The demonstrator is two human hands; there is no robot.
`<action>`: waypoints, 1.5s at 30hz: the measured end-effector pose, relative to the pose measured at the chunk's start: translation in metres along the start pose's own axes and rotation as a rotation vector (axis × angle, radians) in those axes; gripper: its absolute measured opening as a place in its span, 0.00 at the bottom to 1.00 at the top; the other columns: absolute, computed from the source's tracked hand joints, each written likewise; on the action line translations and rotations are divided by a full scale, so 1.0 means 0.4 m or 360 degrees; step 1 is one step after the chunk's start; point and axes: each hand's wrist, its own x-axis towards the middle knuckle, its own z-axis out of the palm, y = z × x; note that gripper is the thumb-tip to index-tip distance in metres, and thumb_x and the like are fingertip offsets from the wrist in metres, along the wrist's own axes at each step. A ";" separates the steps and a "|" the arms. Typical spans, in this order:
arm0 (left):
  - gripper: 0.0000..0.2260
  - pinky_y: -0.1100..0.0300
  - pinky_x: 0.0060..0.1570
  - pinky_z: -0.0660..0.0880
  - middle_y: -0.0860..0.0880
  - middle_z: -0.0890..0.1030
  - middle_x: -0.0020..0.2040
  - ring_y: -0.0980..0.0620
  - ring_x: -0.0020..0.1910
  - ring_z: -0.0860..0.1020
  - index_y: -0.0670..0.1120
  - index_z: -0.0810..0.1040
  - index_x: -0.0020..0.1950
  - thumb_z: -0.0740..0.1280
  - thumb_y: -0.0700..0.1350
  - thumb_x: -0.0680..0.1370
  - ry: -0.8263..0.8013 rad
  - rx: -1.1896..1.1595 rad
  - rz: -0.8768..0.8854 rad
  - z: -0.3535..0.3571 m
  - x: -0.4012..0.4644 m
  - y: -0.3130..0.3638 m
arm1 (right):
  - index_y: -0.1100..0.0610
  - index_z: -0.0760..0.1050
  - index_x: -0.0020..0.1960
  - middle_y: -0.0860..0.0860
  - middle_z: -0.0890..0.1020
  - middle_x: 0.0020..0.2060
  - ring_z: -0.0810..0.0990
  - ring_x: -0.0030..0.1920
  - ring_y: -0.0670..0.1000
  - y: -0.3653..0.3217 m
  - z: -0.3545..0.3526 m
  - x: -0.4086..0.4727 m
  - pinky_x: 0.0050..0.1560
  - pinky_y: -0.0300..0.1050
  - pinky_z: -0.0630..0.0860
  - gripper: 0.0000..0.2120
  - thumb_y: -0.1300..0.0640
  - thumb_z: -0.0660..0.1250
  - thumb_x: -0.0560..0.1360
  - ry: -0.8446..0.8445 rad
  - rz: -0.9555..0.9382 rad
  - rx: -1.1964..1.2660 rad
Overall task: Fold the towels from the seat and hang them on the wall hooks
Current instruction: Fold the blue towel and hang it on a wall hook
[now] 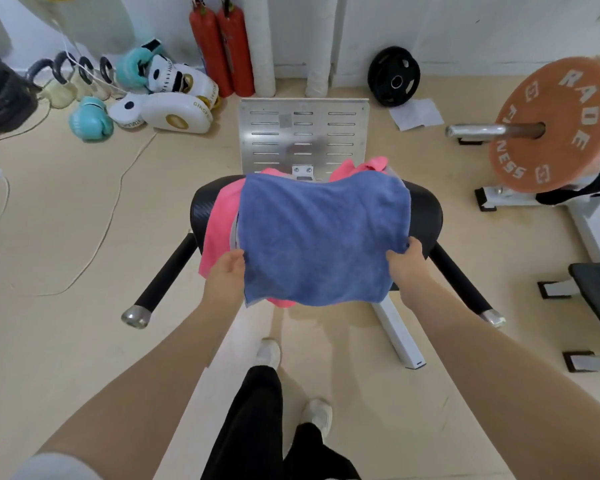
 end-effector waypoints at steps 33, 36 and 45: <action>0.17 0.59 0.36 0.61 0.48 0.64 0.33 0.52 0.32 0.62 0.47 0.61 0.29 0.64 0.40 0.75 0.0304 0.0133 0.0322 0.091 0.054 -0.078 | 0.59 0.70 0.56 0.53 0.78 0.47 0.77 0.47 0.55 0.108 0.011 0.037 0.45 0.50 0.74 0.13 0.55 0.65 0.74 0.0033 -0.0103 -0.0166; 0.11 0.59 0.38 0.65 0.46 0.67 0.36 0.51 0.36 0.66 0.42 0.67 0.35 0.63 0.42 0.76 0.0094 -0.0110 0.0215 0.080 0.049 -0.096 | 0.60 0.72 0.57 0.55 0.79 0.49 0.78 0.49 0.58 0.116 0.010 0.037 0.50 0.53 0.77 0.15 0.58 0.68 0.72 -0.0034 -0.0018 -0.0199; 0.12 0.59 0.38 0.63 0.45 0.66 0.37 0.50 0.37 0.65 0.38 0.72 0.41 0.64 0.46 0.78 -0.0445 0.0023 -0.0101 0.050 0.043 -0.104 | 0.58 0.74 0.55 0.56 0.80 0.52 0.78 0.52 0.56 0.124 -0.017 0.013 0.57 0.55 0.75 0.09 0.62 0.64 0.75 -0.0221 -0.0047 -0.0074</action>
